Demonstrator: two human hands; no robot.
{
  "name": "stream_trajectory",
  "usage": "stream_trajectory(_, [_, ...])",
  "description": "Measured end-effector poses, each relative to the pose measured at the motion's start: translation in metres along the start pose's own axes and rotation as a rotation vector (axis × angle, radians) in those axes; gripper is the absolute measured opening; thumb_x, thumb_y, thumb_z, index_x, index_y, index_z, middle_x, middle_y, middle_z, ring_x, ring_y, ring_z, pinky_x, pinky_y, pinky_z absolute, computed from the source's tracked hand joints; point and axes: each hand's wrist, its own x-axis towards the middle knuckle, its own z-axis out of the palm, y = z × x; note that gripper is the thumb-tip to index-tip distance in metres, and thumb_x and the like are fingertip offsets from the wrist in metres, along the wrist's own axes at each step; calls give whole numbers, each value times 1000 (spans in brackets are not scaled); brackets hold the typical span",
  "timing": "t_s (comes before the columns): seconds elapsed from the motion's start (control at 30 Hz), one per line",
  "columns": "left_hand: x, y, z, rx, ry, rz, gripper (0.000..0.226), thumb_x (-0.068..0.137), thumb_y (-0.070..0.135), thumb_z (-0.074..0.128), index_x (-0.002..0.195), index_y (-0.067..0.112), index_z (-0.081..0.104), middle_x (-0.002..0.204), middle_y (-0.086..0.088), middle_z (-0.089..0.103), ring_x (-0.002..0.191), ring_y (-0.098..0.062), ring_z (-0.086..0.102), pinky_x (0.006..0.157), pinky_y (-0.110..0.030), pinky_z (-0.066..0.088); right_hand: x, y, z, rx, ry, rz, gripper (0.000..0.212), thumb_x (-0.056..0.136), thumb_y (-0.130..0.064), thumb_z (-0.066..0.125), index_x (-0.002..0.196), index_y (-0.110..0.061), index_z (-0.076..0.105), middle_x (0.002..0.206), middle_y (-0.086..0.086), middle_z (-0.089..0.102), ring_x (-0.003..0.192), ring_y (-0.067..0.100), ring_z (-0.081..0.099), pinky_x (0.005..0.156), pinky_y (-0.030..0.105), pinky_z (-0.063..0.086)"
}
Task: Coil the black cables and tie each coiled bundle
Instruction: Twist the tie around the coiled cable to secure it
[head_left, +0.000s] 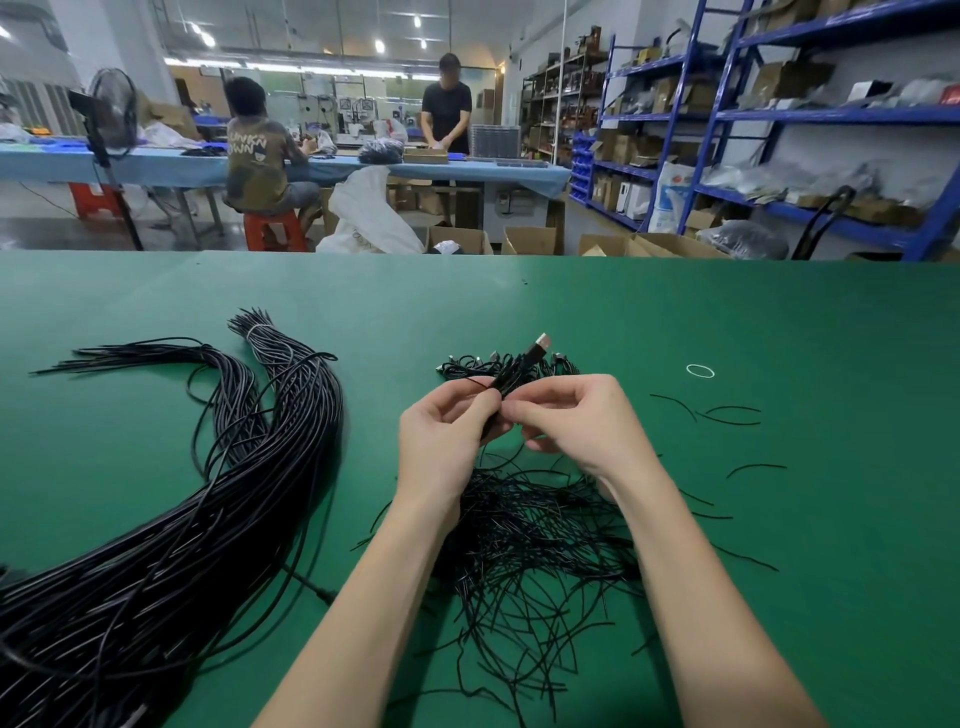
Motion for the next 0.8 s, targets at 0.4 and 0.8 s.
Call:
stream_trajectory(0.4, [-1,-2,5,-41,23,28,12,91,12,71,94,2,76,79,-8,76,72,-13,71,73,-25,59,0,3,-7,195,-106,108,7,87,-16,79,80,-18,80,82,2,78,68,7,67,60,21,56])
stream_trajectory(0.8, [-8,4,11,-204,-93,-82,13,96,3,58,92,6,70,74,-3,68,64,-10,62,71,-19,56,8,18,-12,550,-259,332,11,67,-20,81,73,-12,83,81,4,76,65,6,68,60,16,57])
